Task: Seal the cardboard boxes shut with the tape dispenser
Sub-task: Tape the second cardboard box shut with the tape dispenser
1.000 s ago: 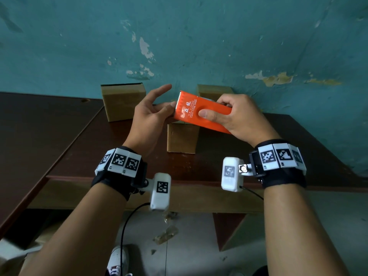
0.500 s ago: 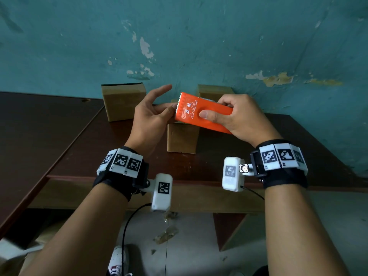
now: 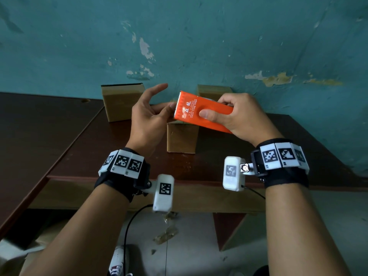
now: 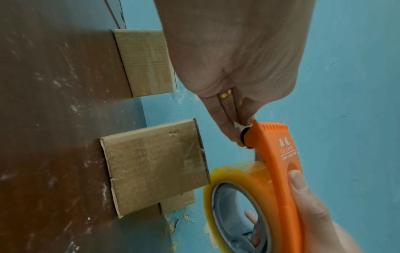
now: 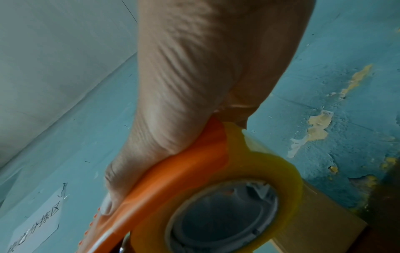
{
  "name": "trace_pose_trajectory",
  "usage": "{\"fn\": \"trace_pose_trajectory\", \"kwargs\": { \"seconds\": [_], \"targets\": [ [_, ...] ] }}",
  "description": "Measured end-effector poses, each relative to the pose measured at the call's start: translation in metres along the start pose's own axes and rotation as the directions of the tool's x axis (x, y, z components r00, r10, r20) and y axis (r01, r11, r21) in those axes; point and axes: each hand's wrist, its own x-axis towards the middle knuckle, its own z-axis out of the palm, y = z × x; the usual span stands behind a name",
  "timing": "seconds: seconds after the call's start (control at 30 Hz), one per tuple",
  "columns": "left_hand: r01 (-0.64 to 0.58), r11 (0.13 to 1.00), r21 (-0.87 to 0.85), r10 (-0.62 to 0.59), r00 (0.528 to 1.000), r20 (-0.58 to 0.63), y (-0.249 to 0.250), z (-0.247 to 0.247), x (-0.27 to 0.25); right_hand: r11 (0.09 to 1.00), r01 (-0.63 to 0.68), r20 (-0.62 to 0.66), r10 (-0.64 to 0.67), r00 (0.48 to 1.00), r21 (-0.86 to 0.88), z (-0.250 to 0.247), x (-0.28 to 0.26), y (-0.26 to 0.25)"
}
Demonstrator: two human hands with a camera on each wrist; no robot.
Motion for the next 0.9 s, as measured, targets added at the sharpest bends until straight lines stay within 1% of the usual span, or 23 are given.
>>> {"fn": "trace_pose_trajectory", "kwargs": {
  "seconds": [0.2, 0.43, 0.6, 0.77, 0.9],
  "targets": [
    [-0.002, 1.0, 0.013, 0.002, 1.0, -0.03, -0.0003, -0.0009, 0.0014, 1.0, 0.006, -0.009, -0.006, 1.0, 0.011, 0.0004, -0.0004, 0.0006],
    [0.036, 0.999, 0.016, -0.035, 0.998, -0.049, -0.0067, -0.0012, 0.0025, 1.0, 0.003, -0.02, -0.003, 1.0, 0.014, -0.0014, -0.001, 0.0037],
    [0.036, 0.999, 0.018, -0.034, 0.996, -0.077, -0.0073, -0.0008, 0.0015, 1.0, -0.004, -0.027, 0.005, 1.0, 0.019, -0.0013, -0.0021, 0.0041],
    [0.058, 0.996, -0.065, -0.066, 0.989, -0.134, -0.0059, -0.0025, 0.0021, 0.999, -0.021, -0.032, 0.022, 0.999, 0.033, -0.0013, -0.0026, 0.005],
    [0.082, 0.993, -0.083, -0.095, 0.981, -0.167, -0.0025, -0.0008, 0.0019, 0.999, -0.024, -0.02, 0.025, 0.999, 0.043, -0.0023, -0.0031, 0.0073]
  ]
}}
